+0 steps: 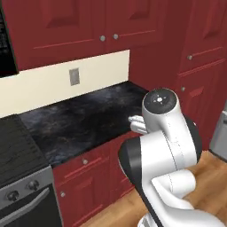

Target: Retrieve the chicken drumstick from the fridge and place it on the saucepan with marinade on the stove.

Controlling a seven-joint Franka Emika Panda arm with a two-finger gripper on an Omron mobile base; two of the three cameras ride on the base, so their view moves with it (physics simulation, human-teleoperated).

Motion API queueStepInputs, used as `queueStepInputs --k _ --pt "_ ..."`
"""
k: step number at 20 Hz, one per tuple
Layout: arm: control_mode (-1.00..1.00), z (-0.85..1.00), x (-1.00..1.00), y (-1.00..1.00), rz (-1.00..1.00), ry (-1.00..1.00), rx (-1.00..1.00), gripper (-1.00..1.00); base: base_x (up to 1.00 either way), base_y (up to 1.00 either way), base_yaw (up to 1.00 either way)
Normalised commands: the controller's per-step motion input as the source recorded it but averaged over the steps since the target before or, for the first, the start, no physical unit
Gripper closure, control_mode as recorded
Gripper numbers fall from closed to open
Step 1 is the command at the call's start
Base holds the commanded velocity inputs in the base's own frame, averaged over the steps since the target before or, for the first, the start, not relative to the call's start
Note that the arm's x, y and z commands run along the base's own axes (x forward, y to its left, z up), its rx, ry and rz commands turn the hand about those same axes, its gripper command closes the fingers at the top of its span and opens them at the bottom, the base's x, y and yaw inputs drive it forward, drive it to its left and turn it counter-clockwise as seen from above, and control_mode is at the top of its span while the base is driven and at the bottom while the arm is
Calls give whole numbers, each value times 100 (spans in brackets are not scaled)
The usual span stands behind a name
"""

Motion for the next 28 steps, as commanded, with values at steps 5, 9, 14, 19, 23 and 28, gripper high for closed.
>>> queueStepInputs --k 5,9,14,19,23,28 --pt "100 0 0 0 0 0 0 100 -19 0 69" --pt "100 0 0 0 0 0 0 100 -35 3 68" --pt "100 0 0 0 0 0 0 100 -36 24 63" --pt "100 0 0 0 0 0 0 100 -15 71 51" --pt "100 0 0 0 0 0 0 100 0 99 32" --pt "100 0 0 0 0 0 0 100 6 100 7"
